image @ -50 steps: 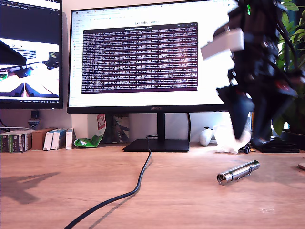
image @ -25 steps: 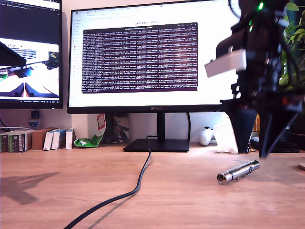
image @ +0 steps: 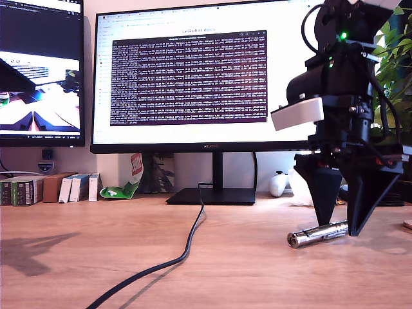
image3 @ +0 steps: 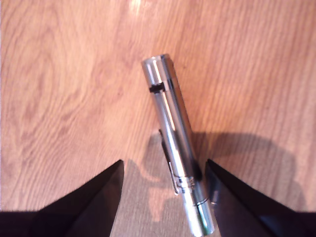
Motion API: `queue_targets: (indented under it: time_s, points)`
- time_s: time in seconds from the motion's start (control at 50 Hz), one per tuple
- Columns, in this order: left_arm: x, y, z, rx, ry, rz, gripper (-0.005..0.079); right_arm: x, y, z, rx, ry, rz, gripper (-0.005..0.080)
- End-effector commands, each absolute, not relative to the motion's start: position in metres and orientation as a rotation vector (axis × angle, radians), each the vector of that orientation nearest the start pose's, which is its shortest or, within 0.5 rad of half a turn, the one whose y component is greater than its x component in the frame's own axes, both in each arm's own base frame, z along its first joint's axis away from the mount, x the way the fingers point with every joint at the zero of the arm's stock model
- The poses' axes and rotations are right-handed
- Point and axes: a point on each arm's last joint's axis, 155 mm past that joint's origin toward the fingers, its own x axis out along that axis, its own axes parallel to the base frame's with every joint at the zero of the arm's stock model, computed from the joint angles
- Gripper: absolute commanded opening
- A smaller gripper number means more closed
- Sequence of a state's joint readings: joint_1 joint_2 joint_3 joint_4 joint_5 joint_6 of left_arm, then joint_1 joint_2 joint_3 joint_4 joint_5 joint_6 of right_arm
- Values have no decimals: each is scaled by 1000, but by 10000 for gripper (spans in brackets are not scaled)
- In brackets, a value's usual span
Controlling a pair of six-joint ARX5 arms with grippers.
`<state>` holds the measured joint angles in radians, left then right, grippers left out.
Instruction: Pick the metallic laser pointer with your right arm, pass it to your left arm, then place it down to the left side of the table
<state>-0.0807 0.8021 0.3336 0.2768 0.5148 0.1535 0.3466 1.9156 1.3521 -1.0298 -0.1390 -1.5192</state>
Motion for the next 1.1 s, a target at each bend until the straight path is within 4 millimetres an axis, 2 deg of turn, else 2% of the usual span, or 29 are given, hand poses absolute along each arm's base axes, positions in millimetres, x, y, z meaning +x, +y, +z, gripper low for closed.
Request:
queue_targets:
  time_s: [0.0,0.16,0.34,0.48,0.54,0.62,0.64,0.76,0.9,1.0,1.08]
  points:
    - [298,-115,192,112,141,-608,-21,309,139,11,-1280,1025,1540,481]
    - [298,-115,192,112,141,-608,-21,308,138,4,-1272,1042,1552,447]
    - [298,-115,192,112,142,-608,-21,310,139,2,-1274,1038,1549,283]
    - [298,-115,192,112,141,-605,-21,310,139,2,-1274,1037,1549,206]
    - [298,-114,192,112,142,-604,-21,311,139,2,-1275,1035,1547,139]
    - [298,-114,192,112,142,-604,-21,311,141,2,-1279,1029,1549,-4]
    - [298,-114,192,112,142,-604,-21,311,142,2,-1281,1029,1550,-18]
    - [298,-115,193,112,140,-604,-21,310,150,3,-1252,1017,1547,-9]
    - [299,-115,194,114,133,-604,-18,311,173,13,-1148,942,1563,-10]
    - [299,-115,195,119,126,-605,23,313,190,26,-1082,887,1567,-11]
    - [300,-116,197,123,114,-609,110,317,198,39,-1063,854,1551,-10]
